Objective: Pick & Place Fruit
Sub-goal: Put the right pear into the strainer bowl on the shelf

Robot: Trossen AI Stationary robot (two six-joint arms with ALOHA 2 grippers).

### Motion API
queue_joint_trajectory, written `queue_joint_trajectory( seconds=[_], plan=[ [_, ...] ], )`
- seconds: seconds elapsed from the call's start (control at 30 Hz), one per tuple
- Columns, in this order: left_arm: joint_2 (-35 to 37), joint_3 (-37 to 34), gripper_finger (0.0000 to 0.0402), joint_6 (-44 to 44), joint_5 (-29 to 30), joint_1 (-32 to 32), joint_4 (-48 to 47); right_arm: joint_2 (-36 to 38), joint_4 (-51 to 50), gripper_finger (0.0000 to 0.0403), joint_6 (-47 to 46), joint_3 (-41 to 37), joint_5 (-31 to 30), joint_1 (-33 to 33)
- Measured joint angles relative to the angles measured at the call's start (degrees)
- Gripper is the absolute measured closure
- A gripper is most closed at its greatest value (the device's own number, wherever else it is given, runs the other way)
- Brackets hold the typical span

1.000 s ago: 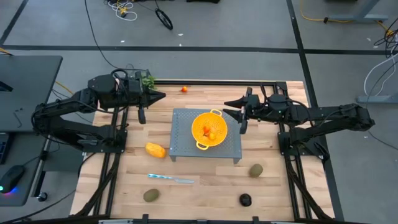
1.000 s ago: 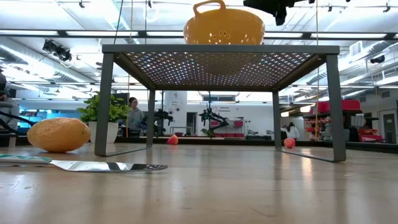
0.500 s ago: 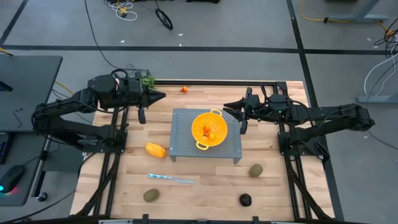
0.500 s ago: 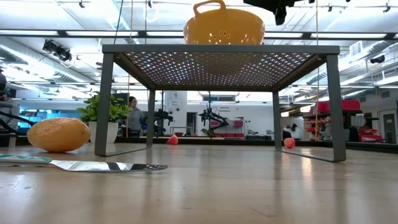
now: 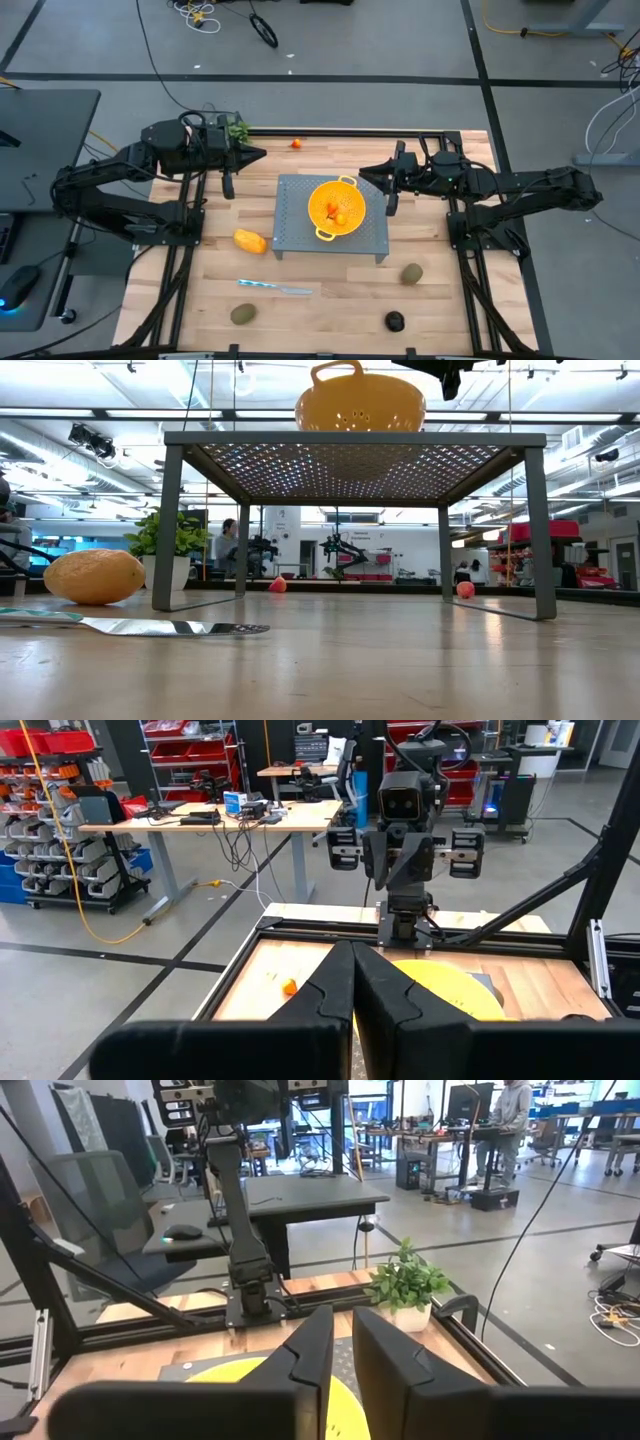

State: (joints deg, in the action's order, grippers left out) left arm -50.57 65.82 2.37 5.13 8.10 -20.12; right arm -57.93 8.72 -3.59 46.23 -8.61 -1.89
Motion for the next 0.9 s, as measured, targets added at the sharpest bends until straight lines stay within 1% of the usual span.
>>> queue_joint_trajectory(
  seconds=[0.13, 0.27, 0.37, 0.57, 0.83, 0.9],
  plan=[
    [0.0, 0.0, 0.0397, 0.0, 0.0, 0.0, 0.0, 0.0, 0.0, 0.0369, 0.9, 0.0, -0.3, -0.5],
    [0.0, 0.0, 0.0397, 0.0, 0.0, 0.0, 0.0, 0.0, 0.0, 0.0386, 0.6, 0.0, 0.0, -2.7],
    [0.0, 0.0, 0.0397, -0.2, 0.0, 0.0, 0.0, 0.0, 0.0, 0.0395, 0.6, 0.0, 1.9, -4.8],
    [0.0, 0.0, 0.0397, -0.2, 0.0, 0.0, 0.0, 0.0, 0.0, 0.0397, 0.5, 0.0, 5.7, -7.9],
    [0.0, 0.0, 0.0397, -0.2, 0.0, 0.0, -0.1, 0.0, 0.0, 0.0398, 0.5, 0.0, 5.9, -8.2],
    [0.0, 0.0, 0.0397, -0.2, -0.9, 0.0, -0.8, 0.0, -0.5, 0.0398, 0.5, 0.0, 5.9, -8.2]
  ],
)
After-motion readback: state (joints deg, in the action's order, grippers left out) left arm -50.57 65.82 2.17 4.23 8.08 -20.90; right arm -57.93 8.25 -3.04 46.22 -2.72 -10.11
